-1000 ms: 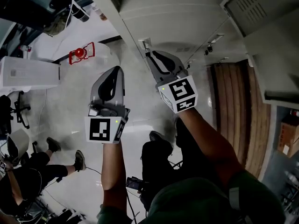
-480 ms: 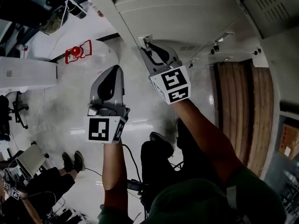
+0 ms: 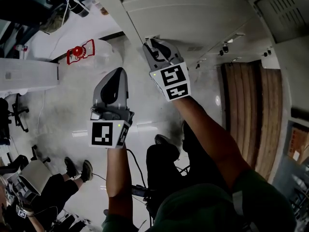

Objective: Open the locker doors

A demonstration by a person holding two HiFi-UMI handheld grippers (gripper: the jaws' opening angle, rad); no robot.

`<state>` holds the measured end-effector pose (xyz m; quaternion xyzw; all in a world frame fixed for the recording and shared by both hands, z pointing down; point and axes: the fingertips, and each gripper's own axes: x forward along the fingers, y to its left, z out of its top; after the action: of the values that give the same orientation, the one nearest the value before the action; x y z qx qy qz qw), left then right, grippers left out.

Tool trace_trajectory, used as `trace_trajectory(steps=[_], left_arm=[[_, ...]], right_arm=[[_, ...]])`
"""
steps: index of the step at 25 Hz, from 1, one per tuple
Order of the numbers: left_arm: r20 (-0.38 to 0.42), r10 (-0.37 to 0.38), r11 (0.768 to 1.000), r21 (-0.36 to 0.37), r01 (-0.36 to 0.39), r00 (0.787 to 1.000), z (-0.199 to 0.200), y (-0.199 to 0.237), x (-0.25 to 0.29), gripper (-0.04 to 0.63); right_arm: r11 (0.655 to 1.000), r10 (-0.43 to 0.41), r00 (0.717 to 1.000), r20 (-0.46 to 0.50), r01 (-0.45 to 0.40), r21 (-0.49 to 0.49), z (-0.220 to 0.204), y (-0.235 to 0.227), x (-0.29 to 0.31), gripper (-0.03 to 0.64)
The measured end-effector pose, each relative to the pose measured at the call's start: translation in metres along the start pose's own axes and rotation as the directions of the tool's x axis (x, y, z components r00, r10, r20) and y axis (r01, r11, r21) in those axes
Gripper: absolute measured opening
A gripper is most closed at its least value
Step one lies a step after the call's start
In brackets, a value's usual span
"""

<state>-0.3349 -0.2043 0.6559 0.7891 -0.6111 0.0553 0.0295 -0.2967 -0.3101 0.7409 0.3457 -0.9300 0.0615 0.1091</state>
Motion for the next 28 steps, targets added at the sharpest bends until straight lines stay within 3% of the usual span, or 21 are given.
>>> trace_trajectory(steps=[9,13,21,24,26,28], left_arm=[[-0.048,-0.008,0.999,-0.035,0.006,0.999,0.001,-0.001,-0.009,0.0],[-0.045,-0.025,0.998,-0.053,0.022,0.999,0.007,-0.007,-0.011,0.0],[-0.053,-0.063,0.996,-0.063,0.06,0.997,0.0,-0.023,-0.011,0.0],[-0.063,-0.078,0.995,-0.066,0.074,0.995,-0.005,-0.034,-0.012,0.0],[-0.064,-0.083,0.995,-0.068,0.079,0.994,-0.007,-0.039,-0.013,0.0],[-0.061,-0.084,0.995,-0.066,0.08,0.995,-0.008,-0.042,-0.015,0.0]], right_arm=[[0.999,0.035,0.999,-0.04,-0.036,-0.022,-0.007,0.013,-0.025,0.055],[0.996,0.085,0.996,-0.039,-0.086,-0.02,-0.014,0.024,-0.05,0.057],[0.976,0.193,0.981,-0.001,-0.192,-0.104,-0.024,0.039,-0.104,0.055],[0.976,0.188,0.982,0.004,-0.186,-0.114,-0.028,0.038,-0.118,0.057],[0.983,0.141,0.99,0.014,-0.138,-0.12,-0.03,0.037,-0.124,0.059],[0.991,0.075,0.997,0.025,-0.071,-0.116,-0.031,0.037,-0.126,0.186]])
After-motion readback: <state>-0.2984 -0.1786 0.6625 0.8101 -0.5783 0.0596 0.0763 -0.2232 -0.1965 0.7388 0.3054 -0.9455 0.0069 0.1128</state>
